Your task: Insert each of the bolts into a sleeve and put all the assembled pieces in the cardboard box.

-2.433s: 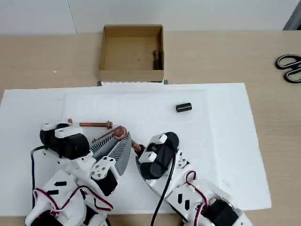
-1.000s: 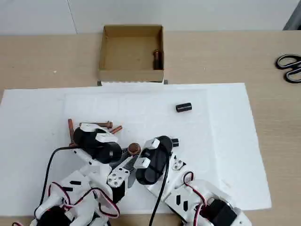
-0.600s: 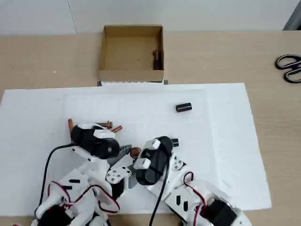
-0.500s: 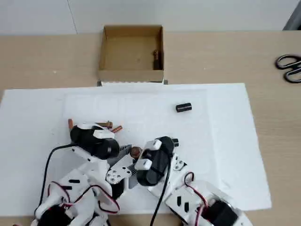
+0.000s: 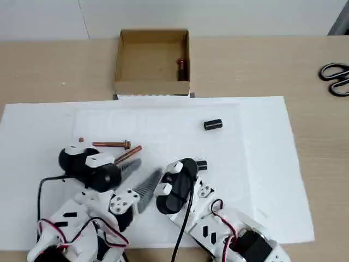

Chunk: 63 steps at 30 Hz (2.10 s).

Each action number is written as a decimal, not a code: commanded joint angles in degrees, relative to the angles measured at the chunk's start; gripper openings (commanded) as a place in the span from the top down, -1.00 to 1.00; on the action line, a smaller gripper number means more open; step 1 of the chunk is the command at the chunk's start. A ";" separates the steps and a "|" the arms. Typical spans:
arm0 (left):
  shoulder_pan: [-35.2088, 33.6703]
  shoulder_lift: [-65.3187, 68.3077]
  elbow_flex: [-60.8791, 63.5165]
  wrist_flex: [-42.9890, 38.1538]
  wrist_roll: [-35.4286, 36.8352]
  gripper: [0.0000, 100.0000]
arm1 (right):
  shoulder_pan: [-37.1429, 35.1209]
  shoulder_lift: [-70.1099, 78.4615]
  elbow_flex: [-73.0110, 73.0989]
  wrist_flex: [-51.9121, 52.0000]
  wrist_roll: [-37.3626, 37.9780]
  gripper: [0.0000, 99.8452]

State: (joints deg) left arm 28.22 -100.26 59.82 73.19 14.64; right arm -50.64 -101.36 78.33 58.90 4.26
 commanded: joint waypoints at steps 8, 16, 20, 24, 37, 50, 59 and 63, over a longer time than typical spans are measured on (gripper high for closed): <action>-13.45 0.44 1.89 -2.46 -4.48 0.99 | 9.27 -0.75 -0.88 -1.45 -0.09 0.99; -25.05 0.44 20.44 -12.40 -4.57 0.99 | 20.26 -0.31 -1.41 -1.89 -2.02 0.99; -25.23 0.44 26.77 -16.09 -4.57 0.99 | 26.15 -0.04 -5.10 -4.09 -2.02 0.99; -25.76 0.26 31.60 -16.00 -4.57 0.99 | 30.64 5.76 -11.69 -4.79 -1.93 0.99; -25.32 0.18 33.45 -17.49 -6.59 0.99 | 32.13 51.82 -42.29 -21.58 -1.76 0.99; -25.32 0.18 33.36 -17.49 -6.68 0.99 | 31.87 104.84 -92.84 -25.36 -1.85 0.99; -25.41 0.18 33.36 -17.49 -6.59 0.99 | 31.34 134.55 -121.14 -25.36 -1.76 0.99; -25.41 0.18 33.36 -17.49 -6.59 0.99 | 30.73 145.01 -130.37 -25.27 -1.76 0.99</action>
State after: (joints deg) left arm 2.73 -99.65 93.49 57.10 8.31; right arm -19.25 39.82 -42.46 35.16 2.77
